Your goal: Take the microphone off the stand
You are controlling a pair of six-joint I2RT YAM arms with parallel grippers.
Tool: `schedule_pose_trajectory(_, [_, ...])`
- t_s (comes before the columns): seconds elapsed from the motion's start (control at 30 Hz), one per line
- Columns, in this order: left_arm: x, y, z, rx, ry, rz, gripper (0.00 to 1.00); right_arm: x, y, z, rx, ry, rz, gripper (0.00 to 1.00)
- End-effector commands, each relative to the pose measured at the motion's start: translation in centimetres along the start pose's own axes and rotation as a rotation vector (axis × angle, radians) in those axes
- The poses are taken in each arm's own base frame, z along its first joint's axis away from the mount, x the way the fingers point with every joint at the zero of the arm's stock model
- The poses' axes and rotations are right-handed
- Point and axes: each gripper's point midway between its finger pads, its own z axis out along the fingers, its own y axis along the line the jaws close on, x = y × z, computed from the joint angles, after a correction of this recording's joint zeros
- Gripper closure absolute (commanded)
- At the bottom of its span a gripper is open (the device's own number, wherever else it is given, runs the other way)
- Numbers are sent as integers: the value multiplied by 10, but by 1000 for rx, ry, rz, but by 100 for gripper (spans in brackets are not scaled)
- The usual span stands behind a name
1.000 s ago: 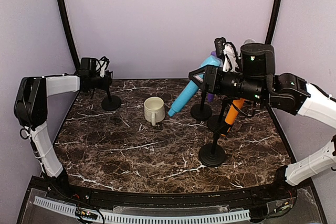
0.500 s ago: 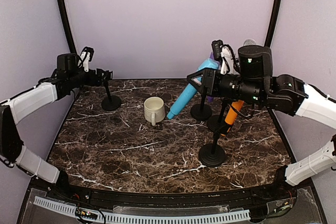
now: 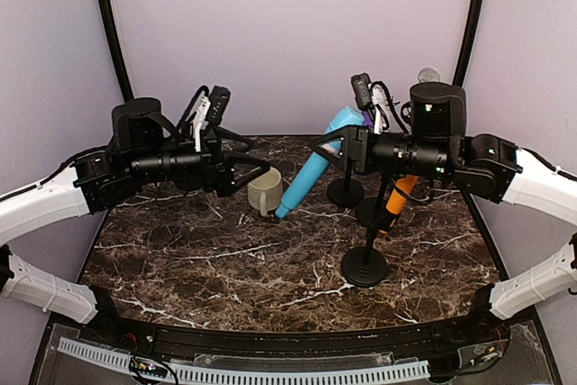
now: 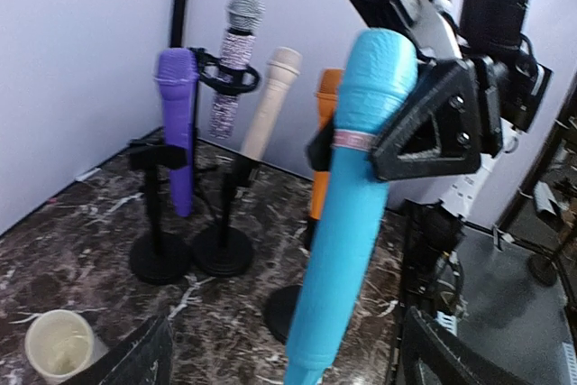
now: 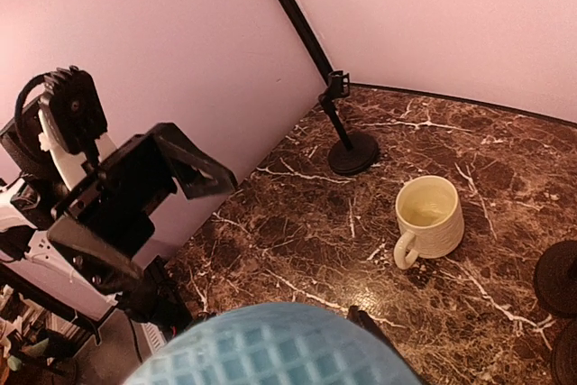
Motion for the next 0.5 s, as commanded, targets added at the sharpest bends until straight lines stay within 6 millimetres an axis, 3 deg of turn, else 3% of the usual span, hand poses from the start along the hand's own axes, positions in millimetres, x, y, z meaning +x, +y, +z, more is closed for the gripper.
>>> schedule_pose_trajectory(0.0, [-5, -64, 7, 292, 24, -29, 10, -20, 39, -19, -199, -52, -51, 90])
schedule_pose_trajectory(0.17, [3, -84, 23, 394, 75, -72, 9, -16, 53, -22, -282, -25, -56, 89])
schedule_pose_trajectory(0.47, [2, -93, 43, 415, 92, -57, 12, -9, 65, -15, -356, 17, -47, 90])
